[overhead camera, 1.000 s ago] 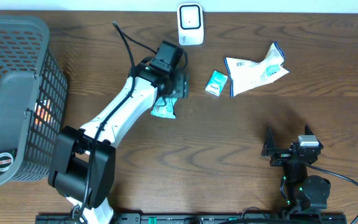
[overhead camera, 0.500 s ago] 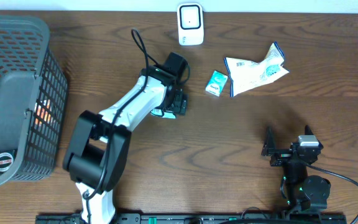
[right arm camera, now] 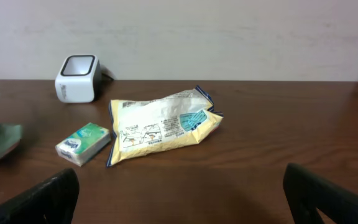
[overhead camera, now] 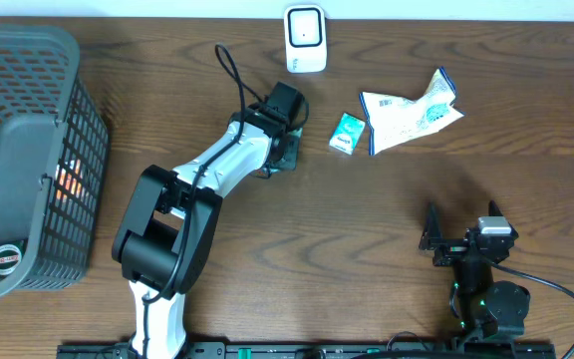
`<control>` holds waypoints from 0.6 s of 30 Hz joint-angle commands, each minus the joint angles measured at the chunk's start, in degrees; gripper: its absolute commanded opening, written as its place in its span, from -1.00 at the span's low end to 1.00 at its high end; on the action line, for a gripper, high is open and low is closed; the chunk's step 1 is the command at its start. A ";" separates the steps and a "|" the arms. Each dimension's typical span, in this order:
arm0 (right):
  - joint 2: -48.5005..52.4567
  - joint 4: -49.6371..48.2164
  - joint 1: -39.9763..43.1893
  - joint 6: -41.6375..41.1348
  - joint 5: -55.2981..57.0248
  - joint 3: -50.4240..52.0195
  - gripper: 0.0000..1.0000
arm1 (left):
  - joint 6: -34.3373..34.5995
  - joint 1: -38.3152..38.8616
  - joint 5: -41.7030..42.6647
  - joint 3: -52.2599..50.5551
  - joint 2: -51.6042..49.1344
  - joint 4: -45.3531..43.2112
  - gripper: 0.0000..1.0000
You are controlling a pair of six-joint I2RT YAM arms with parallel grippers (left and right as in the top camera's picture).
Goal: Scan the item barcode
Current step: 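Hold the green wipes pack under the scanner, then release it on the table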
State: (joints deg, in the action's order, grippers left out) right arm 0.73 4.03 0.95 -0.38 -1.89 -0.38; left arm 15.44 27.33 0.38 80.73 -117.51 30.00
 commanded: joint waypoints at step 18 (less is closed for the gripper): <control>-0.20 0.24 0.28 -0.20 -0.15 0.07 0.99 | 12.37 -0.24 7.91 9.31 -0.02 -12.07 0.60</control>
State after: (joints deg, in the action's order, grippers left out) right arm 0.73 4.03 0.95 -0.38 -1.89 -0.38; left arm 27.46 27.40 7.66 89.73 -117.64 17.02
